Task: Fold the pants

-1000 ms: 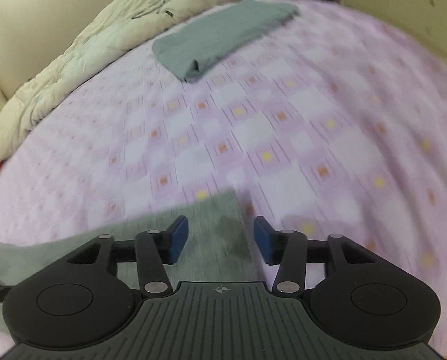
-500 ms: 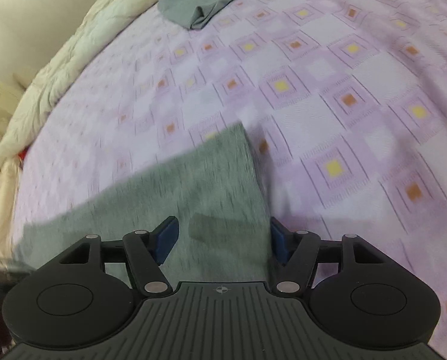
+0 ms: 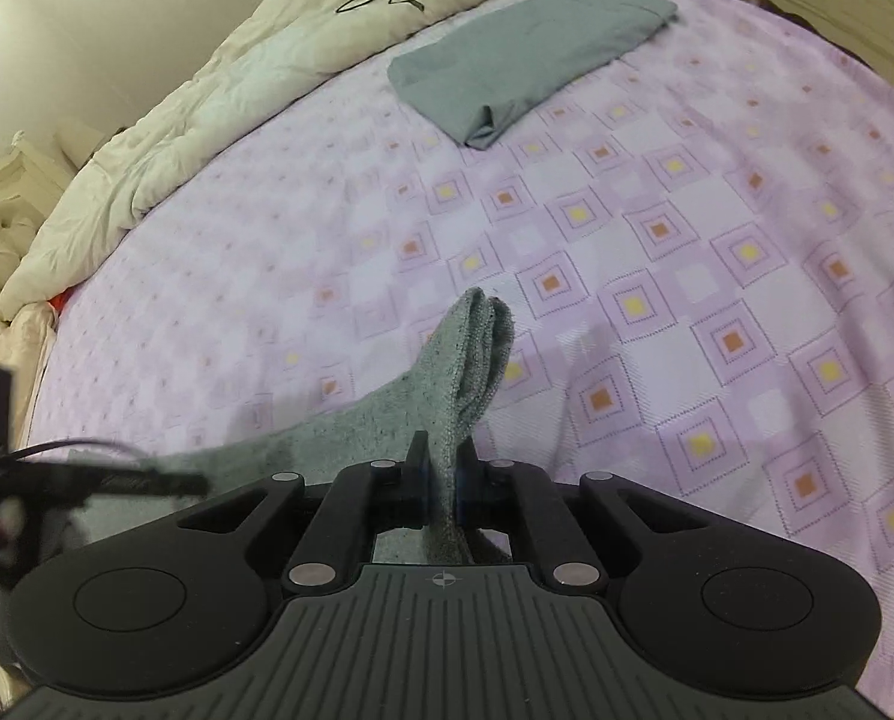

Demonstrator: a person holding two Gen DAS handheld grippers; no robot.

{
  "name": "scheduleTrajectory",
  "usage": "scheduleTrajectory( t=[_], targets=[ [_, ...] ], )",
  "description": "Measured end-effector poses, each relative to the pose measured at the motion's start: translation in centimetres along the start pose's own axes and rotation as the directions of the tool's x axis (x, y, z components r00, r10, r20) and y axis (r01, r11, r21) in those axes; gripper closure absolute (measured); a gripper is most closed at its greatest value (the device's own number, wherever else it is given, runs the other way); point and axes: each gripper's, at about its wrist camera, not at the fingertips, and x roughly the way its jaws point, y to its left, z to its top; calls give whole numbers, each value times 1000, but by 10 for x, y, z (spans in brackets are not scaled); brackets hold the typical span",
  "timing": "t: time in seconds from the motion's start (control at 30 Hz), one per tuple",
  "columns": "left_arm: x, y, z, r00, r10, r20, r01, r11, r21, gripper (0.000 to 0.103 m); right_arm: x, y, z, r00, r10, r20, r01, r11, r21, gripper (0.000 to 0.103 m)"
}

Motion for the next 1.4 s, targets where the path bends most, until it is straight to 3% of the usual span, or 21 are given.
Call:
scheduleTrajectory(
  t=[0.1,0.27,0.6,0.7,0.8,0.97,1.2,1.4],
  targets=[
    [10,-10,0,1000,27,6,-27,1000,-2,92,3,6,3,1000,6,0,-6,1000,4,96],
    [-1,-19,-18,999,37,8,-37,997,73,92,1,11,4,1000,8,7,-8,1000,3,96],
    [-14,-14,-115,987,-46,-155,61,993,96,92,-2,20,-2,999,-39,9,38,999,7,96],
    [-23,-10,-126,991,-64,-120,77,992,103,92,-5,28,-5,998,-61,19,61,998,-1,96],
    [-38,11,-130,990,-105,-90,110,993,48,91,-8,38,-6,996,-81,36,81,997,-12,96],
    [-62,51,-131,997,-74,-2,74,994,78,91,-18,69,-13,991,-116,70,119,992,-37,96],
    [-91,108,-132,997,-57,44,53,994,99,91,-28,143,-33,987,-131,94,138,987,-82,96],
    [-109,156,-138,996,-33,84,25,996,85,91,-5,217,-58,993,-86,77,96,987,-129,95]
  ],
)
